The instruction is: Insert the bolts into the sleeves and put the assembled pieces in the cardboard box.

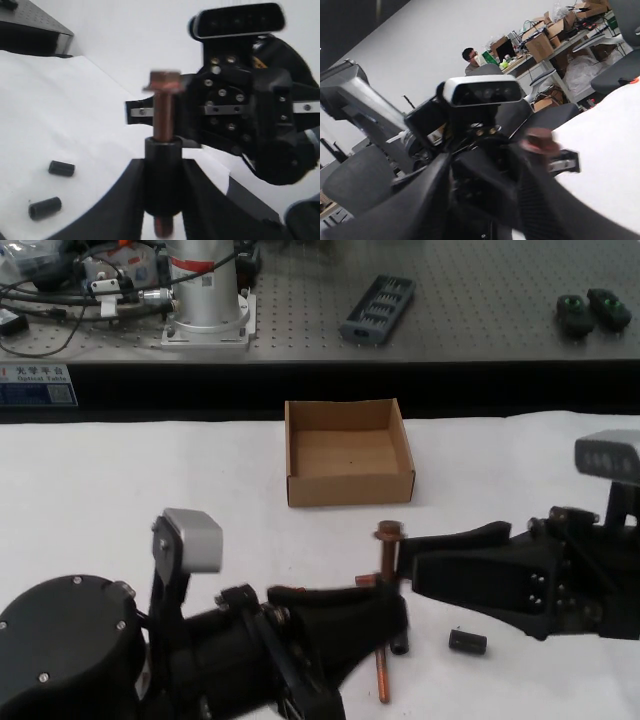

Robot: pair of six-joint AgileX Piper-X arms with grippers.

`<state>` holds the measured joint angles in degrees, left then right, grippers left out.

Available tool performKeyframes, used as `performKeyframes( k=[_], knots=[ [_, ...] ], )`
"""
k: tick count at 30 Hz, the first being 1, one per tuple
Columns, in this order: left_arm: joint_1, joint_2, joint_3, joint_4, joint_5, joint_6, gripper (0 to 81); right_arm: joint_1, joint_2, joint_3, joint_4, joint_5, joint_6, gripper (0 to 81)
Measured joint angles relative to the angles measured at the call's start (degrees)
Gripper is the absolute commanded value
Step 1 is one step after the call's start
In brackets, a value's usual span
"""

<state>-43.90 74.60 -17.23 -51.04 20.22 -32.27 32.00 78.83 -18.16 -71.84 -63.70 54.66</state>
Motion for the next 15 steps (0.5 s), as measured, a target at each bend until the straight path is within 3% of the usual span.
performKeyframes(
  k=[9,15],
  knots=[
    [5.84,0.03,-1.76,-5.37,-0.63,0.0,0.6,0.0,-1.52,0.15,7.37,6.86,0.97,30.0],
    [10.05,0.03,-6.58,5.64,3.66,3.83,0.6,0.0,-1.52,0.15,25.21,11.54,-8.28,24.0]
  ],
)
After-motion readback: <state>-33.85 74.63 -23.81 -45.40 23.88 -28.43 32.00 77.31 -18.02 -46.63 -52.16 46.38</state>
